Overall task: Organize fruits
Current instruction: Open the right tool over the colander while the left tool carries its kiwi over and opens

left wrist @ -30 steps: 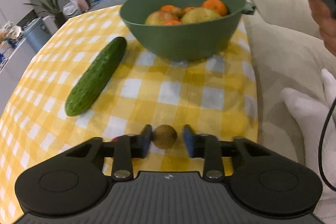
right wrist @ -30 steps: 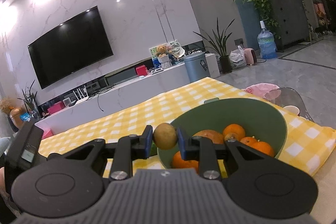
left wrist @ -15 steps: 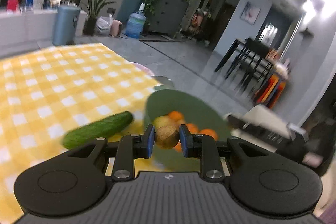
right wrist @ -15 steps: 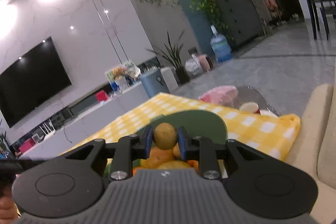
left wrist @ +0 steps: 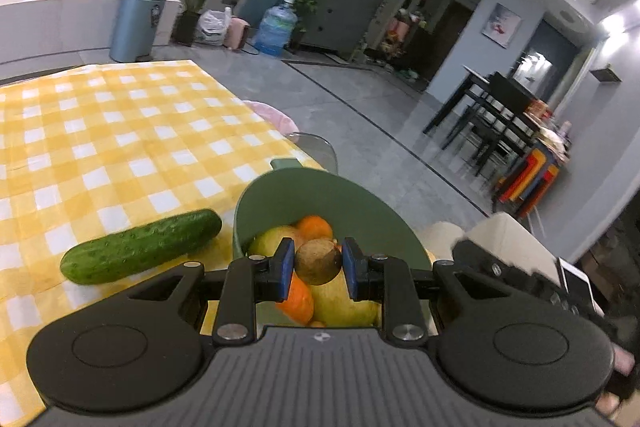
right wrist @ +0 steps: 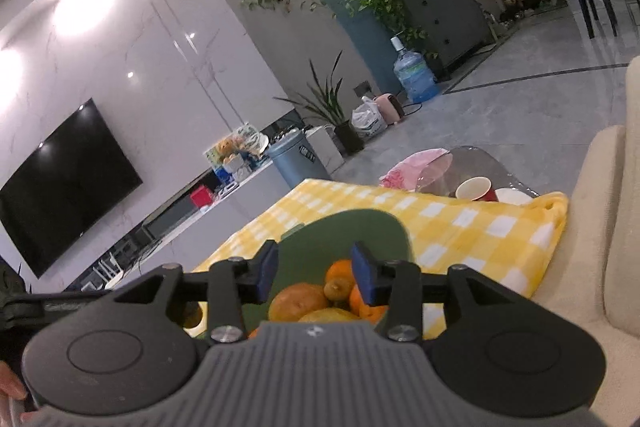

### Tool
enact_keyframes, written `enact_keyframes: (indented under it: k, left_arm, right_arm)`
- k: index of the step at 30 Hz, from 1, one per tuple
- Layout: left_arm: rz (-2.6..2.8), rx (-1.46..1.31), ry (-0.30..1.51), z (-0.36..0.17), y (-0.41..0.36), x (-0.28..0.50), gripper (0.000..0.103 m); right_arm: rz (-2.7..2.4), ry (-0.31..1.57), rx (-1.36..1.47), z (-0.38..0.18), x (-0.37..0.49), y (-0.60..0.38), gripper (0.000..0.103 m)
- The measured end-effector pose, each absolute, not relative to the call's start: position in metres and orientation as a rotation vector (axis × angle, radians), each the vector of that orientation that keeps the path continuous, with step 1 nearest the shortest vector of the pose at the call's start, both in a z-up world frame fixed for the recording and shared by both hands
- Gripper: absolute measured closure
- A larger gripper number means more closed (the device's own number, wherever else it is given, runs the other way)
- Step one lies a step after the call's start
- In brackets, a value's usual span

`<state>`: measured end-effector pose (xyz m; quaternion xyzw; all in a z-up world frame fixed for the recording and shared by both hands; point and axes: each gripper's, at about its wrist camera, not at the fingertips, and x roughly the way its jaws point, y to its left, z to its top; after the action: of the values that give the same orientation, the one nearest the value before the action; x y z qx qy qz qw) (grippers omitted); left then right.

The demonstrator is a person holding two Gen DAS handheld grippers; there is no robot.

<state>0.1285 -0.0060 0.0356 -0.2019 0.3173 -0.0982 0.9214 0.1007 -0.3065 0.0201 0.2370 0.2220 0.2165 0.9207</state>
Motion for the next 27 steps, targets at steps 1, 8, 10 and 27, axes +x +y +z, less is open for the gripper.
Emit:
enact_keyframes:
  k: [1, 8, 10, 27]
  left_arm:
    - [-0.187, -0.416, 0.662, 0.036, -0.009, 0.134, 0.075]
    - [-0.163, -0.466, 0.706, 0.035, -0.028, 0.174, 0.075]
    - [-0.183, -0.502, 0.735, 0.03, -0.035, 0.189, 0.075]
    - [-0.134, -0.428, 0.785, 0.034, -0.068, 0.212, 0.047]
  right_arm:
    - [0.436, 0.46, 0.489, 0.019, 0.101, -0.31, 0.061]
    - [0.418, 0.471, 0.543, 0.013, 0.107, -0.322, 0.059]
    - [0.423, 0.473, 0.556, 0.011, 0.108, -0.325, 0.059]
    - [0.477, 0.496, 0.666, -0.006, 0.119, -0.343, 0.058]
